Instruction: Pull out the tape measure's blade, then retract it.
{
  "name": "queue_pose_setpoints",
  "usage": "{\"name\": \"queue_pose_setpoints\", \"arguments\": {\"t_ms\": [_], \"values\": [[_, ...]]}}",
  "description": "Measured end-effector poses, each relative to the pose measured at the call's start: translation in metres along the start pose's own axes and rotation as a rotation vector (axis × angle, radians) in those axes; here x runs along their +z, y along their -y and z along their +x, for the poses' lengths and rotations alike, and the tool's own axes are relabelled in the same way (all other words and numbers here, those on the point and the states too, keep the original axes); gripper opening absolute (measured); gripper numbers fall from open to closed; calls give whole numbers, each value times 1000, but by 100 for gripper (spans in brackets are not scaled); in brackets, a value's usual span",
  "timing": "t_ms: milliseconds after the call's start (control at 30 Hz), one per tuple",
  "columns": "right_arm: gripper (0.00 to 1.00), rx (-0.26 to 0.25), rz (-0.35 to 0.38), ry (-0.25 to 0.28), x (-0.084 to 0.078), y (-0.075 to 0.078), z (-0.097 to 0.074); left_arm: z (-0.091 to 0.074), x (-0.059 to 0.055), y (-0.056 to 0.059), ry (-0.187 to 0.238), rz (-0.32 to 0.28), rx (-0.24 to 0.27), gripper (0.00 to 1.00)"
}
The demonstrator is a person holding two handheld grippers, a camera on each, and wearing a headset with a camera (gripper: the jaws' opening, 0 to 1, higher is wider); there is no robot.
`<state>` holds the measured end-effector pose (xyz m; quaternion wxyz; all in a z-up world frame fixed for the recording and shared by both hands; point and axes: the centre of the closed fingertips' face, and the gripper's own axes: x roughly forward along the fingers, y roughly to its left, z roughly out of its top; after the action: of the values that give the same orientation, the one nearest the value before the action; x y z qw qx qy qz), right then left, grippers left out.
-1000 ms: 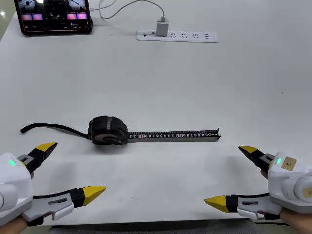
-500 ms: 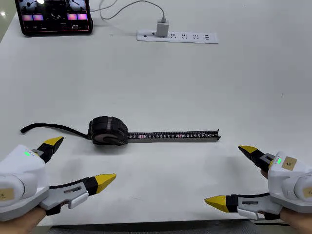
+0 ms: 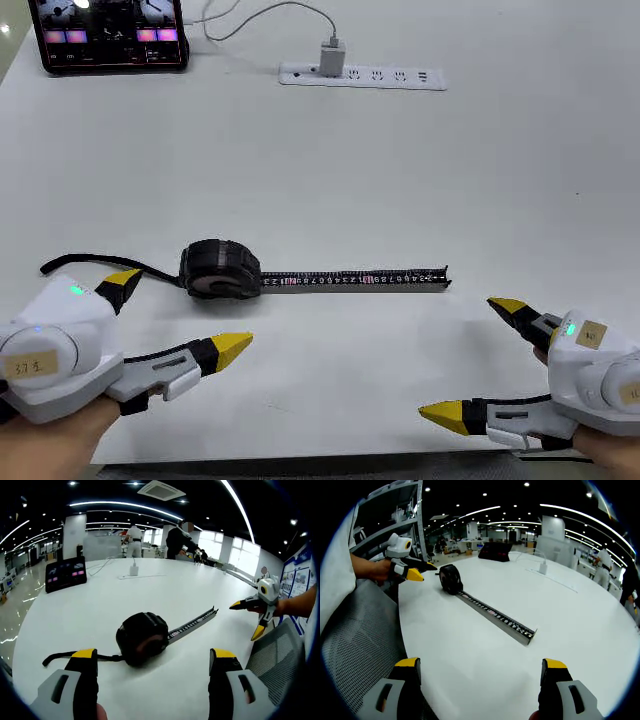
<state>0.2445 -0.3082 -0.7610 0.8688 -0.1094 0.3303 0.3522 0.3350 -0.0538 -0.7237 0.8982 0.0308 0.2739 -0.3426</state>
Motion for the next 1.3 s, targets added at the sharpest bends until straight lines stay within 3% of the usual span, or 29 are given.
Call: {"name": "queue_pose_setpoints", "arguments": {"t_ms": [567,900,1000,1300], "values": [[99,-4,3,4,1,4,-1,24,2,9,-27,-49,-17,88],[98,0,7,2,0,3,-2,27,2,16,-27,-84,-36,87],[97,-1,11,7,1,3,-2,28,3,15,-26,-89,-27,87],[89,15,-3,24,9,12,-2,35,5,12,-32,-115,70,84]]}}
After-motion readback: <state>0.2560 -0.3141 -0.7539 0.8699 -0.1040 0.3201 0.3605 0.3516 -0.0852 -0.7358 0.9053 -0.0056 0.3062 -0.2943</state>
